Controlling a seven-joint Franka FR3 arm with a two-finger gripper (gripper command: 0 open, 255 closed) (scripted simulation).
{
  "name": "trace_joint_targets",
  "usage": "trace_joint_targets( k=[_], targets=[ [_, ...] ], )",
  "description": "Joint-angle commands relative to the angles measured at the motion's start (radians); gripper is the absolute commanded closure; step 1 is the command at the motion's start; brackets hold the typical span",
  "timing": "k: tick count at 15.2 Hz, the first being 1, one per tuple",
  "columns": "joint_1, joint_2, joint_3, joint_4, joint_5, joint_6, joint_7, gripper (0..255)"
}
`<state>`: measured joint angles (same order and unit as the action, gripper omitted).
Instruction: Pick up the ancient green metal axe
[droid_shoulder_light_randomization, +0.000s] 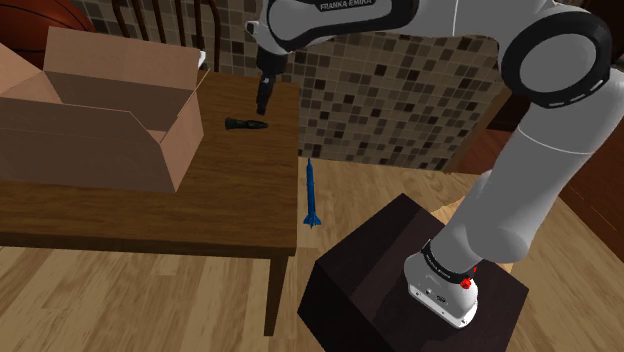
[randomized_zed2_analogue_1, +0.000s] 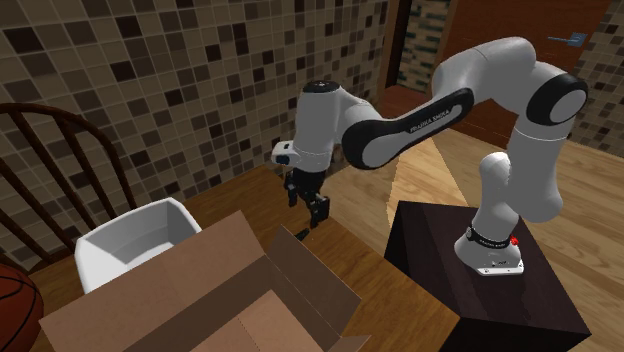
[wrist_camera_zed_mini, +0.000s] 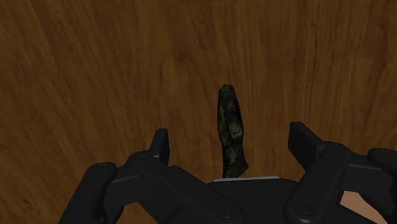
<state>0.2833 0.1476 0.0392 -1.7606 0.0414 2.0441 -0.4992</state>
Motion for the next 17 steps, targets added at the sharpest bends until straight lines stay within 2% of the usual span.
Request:
trace_joint_targets(
  k=[1,3,10,12,13,17],
  targets=[
    [0.013,0.063,0.014,0.044,-0.011,0.017,-0.033,0],
    [0.022,0.097,0.022,0.075,-0.019,0.019,-0.049,0],
    [0.022,0.122,0.022,0.006,-0.02,0.112,-0.051,0],
    [0.022,0.122,0.022,0.006,-0.02,0.112,-0.051,0],
    [0.021,0.122,0.021,0.006,-0.019,0.112,-0.052,255],
    [0.021,0.123,0.021,0.008,-0.019,0.111,-0.052,255]
  ],
)
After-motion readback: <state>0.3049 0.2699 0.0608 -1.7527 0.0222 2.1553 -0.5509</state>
